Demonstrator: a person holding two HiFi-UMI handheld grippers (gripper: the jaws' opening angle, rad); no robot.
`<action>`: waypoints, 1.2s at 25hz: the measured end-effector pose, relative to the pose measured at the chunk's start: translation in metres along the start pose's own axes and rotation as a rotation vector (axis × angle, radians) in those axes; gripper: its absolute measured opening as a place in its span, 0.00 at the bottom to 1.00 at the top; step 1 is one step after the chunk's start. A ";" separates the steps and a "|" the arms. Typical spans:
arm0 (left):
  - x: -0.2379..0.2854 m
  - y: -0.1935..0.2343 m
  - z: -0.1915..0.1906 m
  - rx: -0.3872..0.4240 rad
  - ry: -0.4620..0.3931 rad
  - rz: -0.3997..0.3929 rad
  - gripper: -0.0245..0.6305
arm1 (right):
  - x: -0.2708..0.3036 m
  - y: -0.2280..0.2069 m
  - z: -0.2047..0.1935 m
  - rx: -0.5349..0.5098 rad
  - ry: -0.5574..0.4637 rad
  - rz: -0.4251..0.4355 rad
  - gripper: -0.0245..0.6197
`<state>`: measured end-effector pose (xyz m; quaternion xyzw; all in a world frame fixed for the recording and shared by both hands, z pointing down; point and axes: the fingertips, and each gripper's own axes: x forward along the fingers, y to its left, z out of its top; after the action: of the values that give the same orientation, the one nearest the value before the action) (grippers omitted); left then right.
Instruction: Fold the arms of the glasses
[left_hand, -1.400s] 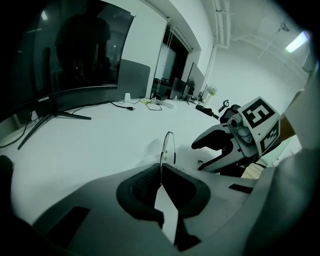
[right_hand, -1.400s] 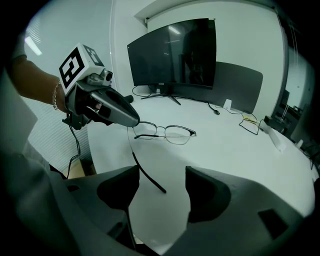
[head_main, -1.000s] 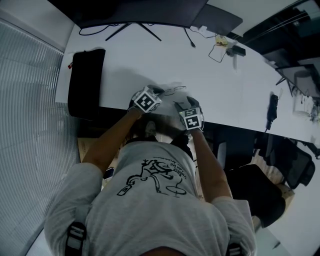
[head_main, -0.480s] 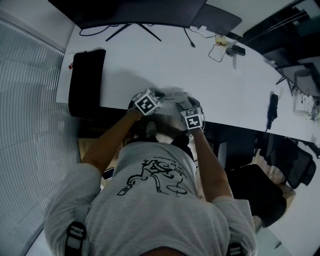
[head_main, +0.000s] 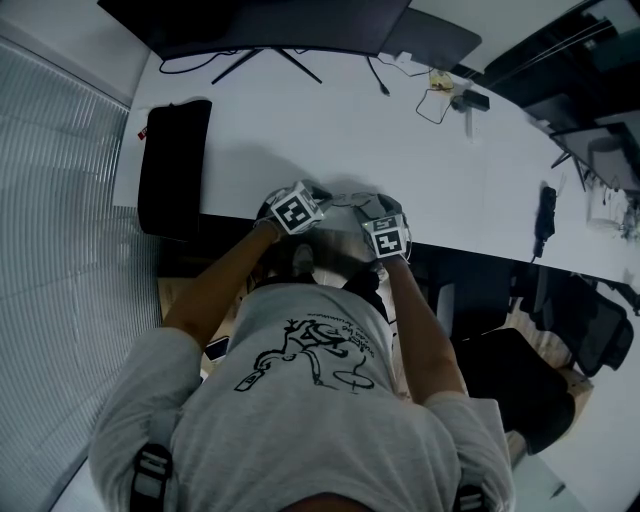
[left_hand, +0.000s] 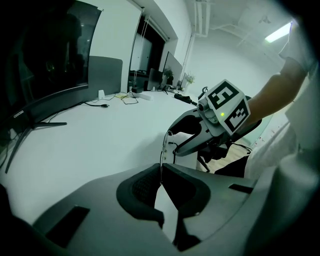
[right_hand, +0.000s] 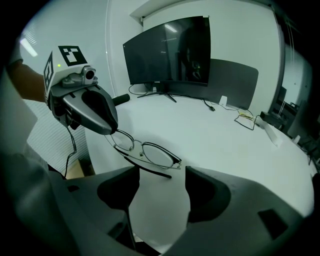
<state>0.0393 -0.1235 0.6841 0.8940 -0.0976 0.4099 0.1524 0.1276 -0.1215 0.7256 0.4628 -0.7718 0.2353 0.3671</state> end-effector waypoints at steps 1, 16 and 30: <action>0.000 -0.002 -0.001 0.004 0.003 -0.004 0.09 | 0.000 0.000 0.000 0.000 0.000 0.000 0.50; 0.001 0.002 0.003 0.109 -0.011 0.070 0.09 | -0.001 0.000 0.005 0.014 -0.017 0.002 0.46; 0.001 0.029 -0.004 0.410 0.012 0.385 0.09 | -0.011 -0.004 0.015 0.030 -0.070 0.011 0.35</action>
<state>0.0287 -0.1489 0.6931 0.8687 -0.1796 0.4479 -0.1116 0.1291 -0.1277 0.7074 0.4719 -0.7832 0.2326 0.3314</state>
